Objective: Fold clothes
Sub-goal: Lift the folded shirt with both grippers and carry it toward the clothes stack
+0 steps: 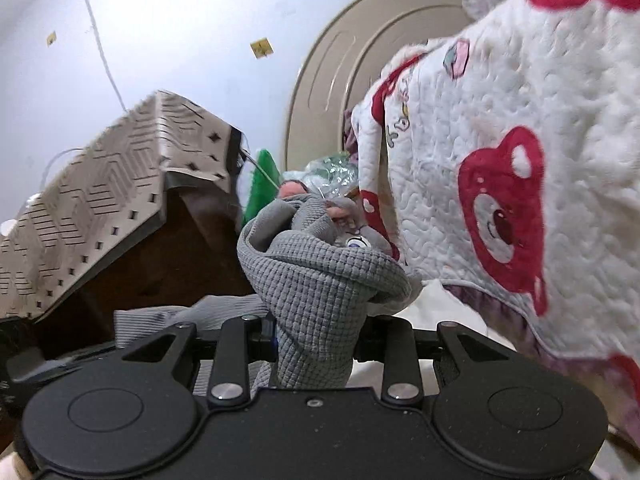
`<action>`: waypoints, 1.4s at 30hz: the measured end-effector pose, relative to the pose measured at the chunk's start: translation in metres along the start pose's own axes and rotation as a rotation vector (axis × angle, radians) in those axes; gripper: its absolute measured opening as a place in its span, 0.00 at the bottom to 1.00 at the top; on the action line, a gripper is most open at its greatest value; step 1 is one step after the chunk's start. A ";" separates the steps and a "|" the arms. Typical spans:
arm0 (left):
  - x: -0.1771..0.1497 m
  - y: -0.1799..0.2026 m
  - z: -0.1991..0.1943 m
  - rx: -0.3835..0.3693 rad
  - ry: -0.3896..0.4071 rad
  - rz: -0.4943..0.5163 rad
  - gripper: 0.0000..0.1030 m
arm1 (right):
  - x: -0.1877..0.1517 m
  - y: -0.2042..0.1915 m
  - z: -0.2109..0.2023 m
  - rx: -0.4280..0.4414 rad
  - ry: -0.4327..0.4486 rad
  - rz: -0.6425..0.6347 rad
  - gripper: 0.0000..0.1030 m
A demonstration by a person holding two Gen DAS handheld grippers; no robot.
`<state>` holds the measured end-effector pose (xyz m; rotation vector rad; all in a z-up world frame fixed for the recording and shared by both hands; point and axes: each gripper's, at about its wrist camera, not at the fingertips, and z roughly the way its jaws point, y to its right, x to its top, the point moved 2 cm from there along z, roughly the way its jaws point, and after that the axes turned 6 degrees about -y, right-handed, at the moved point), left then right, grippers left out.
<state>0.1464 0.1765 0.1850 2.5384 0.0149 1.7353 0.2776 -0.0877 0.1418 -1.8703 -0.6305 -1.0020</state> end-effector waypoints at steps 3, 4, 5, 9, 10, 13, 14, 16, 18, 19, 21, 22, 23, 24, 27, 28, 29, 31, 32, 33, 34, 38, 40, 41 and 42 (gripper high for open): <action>-0.007 -0.009 0.033 0.018 -0.041 -0.016 0.13 | -0.020 0.024 0.028 0.000 0.047 -0.015 0.35; -0.012 -0.011 0.043 0.023 -0.061 -0.030 0.13 | -0.026 0.032 0.035 -0.002 0.056 0.006 0.35; -0.017 -0.011 0.051 0.036 -0.076 -0.024 0.13 | -0.030 0.041 0.042 -0.003 0.064 0.027 0.35; -0.027 -0.016 0.075 0.071 -0.123 -0.042 0.13 | -0.037 0.064 0.061 -0.023 0.064 0.070 0.35; -0.029 -0.018 0.079 0.076 -0.133 -0.056 0.13 | -0.036 0.069 0.065 -0.025 0.058 0.078 0.35; -0.033 -0.024 0.091 0.092 -0.161 -0.096 0.13 | -0.037 0.078 0.072 -0.055 0.051 0.111 0.37; -0.034 -0.026 0.095 0.096 -0.171 -0.109 0.13 | -0.035 0.080 0.076 -0.063 0.034 0.120 0.37; -0.036 -0.029 0.103 0.096 -0.193 -0.120 0.13 | -0.033 0.084 0.080 -0.076 0.044 0.141 0.37; -0.035 -0.032 0.108 0.085 -0.206 -0.128 0.13 | -0.030 0.084 0.083 -0.092 0.038 0.145 0.37; -0.035 -0.035 0.111 0.081 -0.218 -0.132 0.13 | -0.029 0.083 0.085 -0.108 0.032 0.140 0.37; -0.039 -0.042 0.124 0.111 -0.267 -0.139 0.15 | -0.025 0.085 0.093 -0.180 -0.035 0.129 0.47; -0.044 -0.045 0.131 0.138 -0.292 -0.131 0.16 | -0.024 0.087 0.096 -0.214 -0.059 0.128 0.51; -0.048 -0.048 0.137 0.165 -0.315 -0.121 0.22 | -0.023 0.090 0.095 -0.228 -0.056 0.145 0.54; -0.052 -0.050 0.140 0.192 -0.319 -0.109 0.31 | -0.023 0.093 0.094 -0.239 -0.050 0.163 0.54; -0.056 -0.060 0.137 0.292 -0.294 -0.088 0.39 | -0.023 0.103 0.079 -0.179 0.004 0.335 0.55; -0.054 -0.061 0.131 0.308 -0.273 -0.080 0.39 | -0.023 0.103 0.076 -0.166 0.010 0.342 0.54; -0.053 -0.061 0.125 0.323 -0.252 -0.071 0.39 | -0.022 0.099 0.077 -0.199 -0.004 0.304 0.53; -0.046 -0.057 0.114 0.315 -0.206 -0.028 0.39 | -0.021 0.083 0.078 -0.316 -0.016 0.153 0.52; -0.041 -0.052 0.109 0.297 -0.181 0.006 0.39 | -0.021 0.072 0.077 -0.374 -0.002 0.074 0.52; -0.038 -0.042 0.105 0.276 -0.156 0.058 0.39 | -0.021 0.061 0.074 -0.411 0.022 0.012 0.52; -0.036 -0.032 0.103 0.248 -0.140 0.108 0.39 | -0.021 0.050 0.072 -0.444 0.048 -0.047 0.52; -0.039 -0.005 0.121 0.134 -0.196 0.189 0.39 | -0.030 0.004 0.072 -0.488 0.077 -0.391 0.42; -0.046 -0.001 0.137 0.080 -0.260 0.176 0.39 | -0.038 -0.015 0.078 -0.489 0.040 -0.577 0.41; -0.050 0.001 0.145 0.055 -0.291 0.169 0.39 | -0.041 -0.020 0.082 -0.468 0.021 -0.634 0.41; -0.055 0.001 0.150 0.044 -0.309 0.168 0.37 | -0.042 -0.022 0.087 -0.431 -0.012 -0.666 0.39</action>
